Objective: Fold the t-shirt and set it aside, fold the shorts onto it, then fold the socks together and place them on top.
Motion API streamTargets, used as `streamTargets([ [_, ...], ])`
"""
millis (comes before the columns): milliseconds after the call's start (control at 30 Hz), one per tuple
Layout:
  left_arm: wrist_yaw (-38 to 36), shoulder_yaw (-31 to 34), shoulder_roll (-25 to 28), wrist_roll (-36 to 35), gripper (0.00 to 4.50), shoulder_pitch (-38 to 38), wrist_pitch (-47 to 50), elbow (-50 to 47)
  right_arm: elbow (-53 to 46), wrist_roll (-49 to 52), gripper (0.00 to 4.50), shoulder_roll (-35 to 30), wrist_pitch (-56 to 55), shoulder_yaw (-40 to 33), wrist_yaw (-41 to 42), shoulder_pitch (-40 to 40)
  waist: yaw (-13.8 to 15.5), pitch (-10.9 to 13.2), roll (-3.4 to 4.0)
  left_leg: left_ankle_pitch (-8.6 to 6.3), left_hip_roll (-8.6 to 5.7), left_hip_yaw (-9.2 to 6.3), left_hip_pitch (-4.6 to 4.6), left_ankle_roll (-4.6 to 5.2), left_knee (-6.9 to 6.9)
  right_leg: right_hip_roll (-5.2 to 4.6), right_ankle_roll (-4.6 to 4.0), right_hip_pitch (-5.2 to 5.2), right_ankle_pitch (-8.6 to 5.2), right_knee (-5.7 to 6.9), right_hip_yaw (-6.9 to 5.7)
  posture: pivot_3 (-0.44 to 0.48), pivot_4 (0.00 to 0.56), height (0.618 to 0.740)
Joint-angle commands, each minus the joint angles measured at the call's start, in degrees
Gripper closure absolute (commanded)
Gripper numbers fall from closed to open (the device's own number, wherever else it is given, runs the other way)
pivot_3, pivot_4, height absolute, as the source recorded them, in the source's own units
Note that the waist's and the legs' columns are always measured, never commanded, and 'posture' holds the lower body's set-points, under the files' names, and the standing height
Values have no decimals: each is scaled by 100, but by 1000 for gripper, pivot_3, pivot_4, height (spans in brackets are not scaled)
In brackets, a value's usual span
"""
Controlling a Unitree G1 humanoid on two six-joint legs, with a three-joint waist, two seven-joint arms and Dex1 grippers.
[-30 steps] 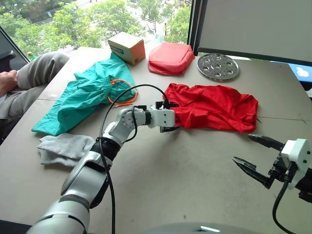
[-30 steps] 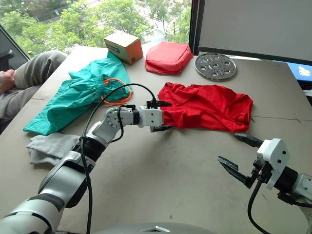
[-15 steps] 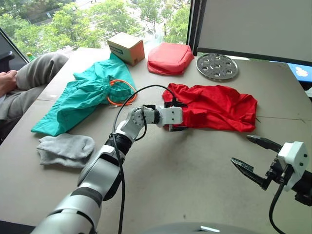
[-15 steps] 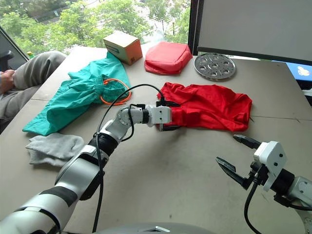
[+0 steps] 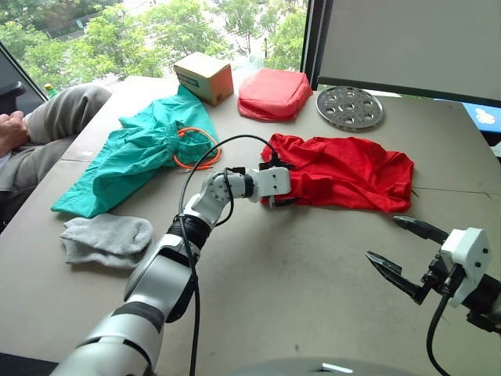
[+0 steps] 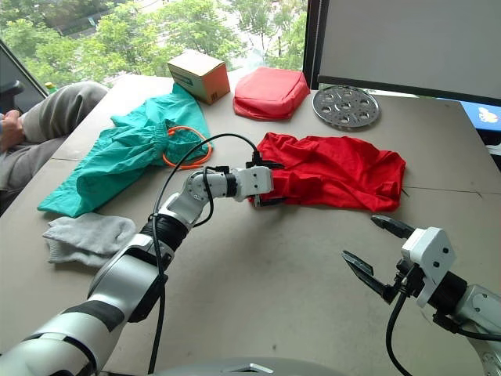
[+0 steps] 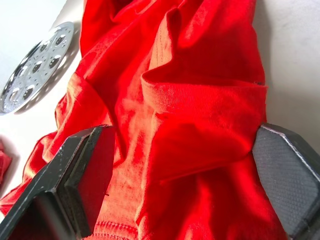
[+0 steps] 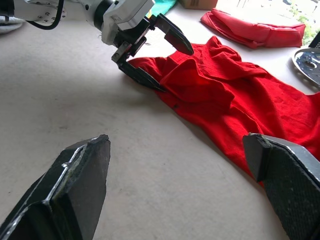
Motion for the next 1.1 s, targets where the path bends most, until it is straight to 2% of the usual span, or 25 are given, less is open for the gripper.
streamTargets([
  [33,65,92,-22,-113,1414,200,-247,-448,-254,17,0,9,-65,-57,-51,45,0,0,1,0,1,0,0,0,0,0,-2,0,1,1,0,0,150,739],
  [67,83,96,-55,-127,1898,239,-255,-485,-248,15,0,7,-74,-63,-47,60,0,0,1,0,1,-1,1,0,0,0,-5,0,3,1,0,0,150,739],
  [100,115,104,-95,-134,2097,250,-254,-496,-242,18,0,4,-77,-68,-42,68,-1,0,1,0,1,0,1,0,0,0,-5,0,3,1,0,0,150,739],
  [167,173,134,-166,-143,2897,237,-221,-449,-243,24,0,-7,-71,-77,-35,82,12,0,1,0,1,-2,1,0,4,0,-4,1,2,2,-1,0,150,739],
  [267,144,184,-167,-192,4292,205,-201,-369,-269,36,0,-20,-48,-97,-40,97,5,0,1,-5,1,-7,1,7,23,0,1,15,0,2,-7,0,150,739],
  [300,106,213,-151,-241,4415,195,-207,-355,-275,33,0,-32,-34,-117,-44,103,3,0,1,-5,1,-7,2,8,26,0,1,17,0,2,-7,0,150,739],
  [400,-161,400,-54,-553,4415,197,-134,-401,-250,-28,0,-86,180,-229,-277,-23,1,0,1,-5,2,-8,2,8,28,-1,2,18,0,2,-9,0,150,739],
  [533,-709,538,216,-882,4415,298,-95,-590,-206,-312,0,-496,861,-136,-706,-579,-22,0,7,-6,7,-4,5,8,34,0,-3,18,-1,5,-10,0,150,739],
  [633,-1218,562,480,-1174,4415,544,-44,-1064,-30,-426,0,-1289,2061,203,-967,-1494,-35,5,18,-6,11,-5,5,8,37,0,-21,20,-6,5,-12,0,150,739],
  [700,-1411,551,605,-1274,4415,716,-29,-1316,162,-756,0,-1828,2489,529,-1056,-2039,-8,5,18,-6,10,-3,5,8,37,-4,-36,20,2,2,-6,0,150,739],
  [833,-1493,569,830,-1306,4415,1123,111,-1885,876,-762,0,-2613,3051,1404,-560,-3626,6,10,24,-11,9,-10,-4,16,41,-6,-40,20,2,-4,-19,0,150,739],
  [1000,-1241,642,918,-1243,4415,1592,476,-2602,1990,-1628,0,-3069,2997,2921,40,-5459,-15,14,31,-16,4,-8,-10,25,41,-12,-40,20,2,-16,-19,0,150,739],
  [1100,-1075,675,921,-1214,4415,1803,706,-2990,2680,-2168,0,-3047,2923,3663,376,-6207,-14,15,32,-19,2,-7,-10,28,40,-13,-40,19,2,-21,-17,0,150,739],
])
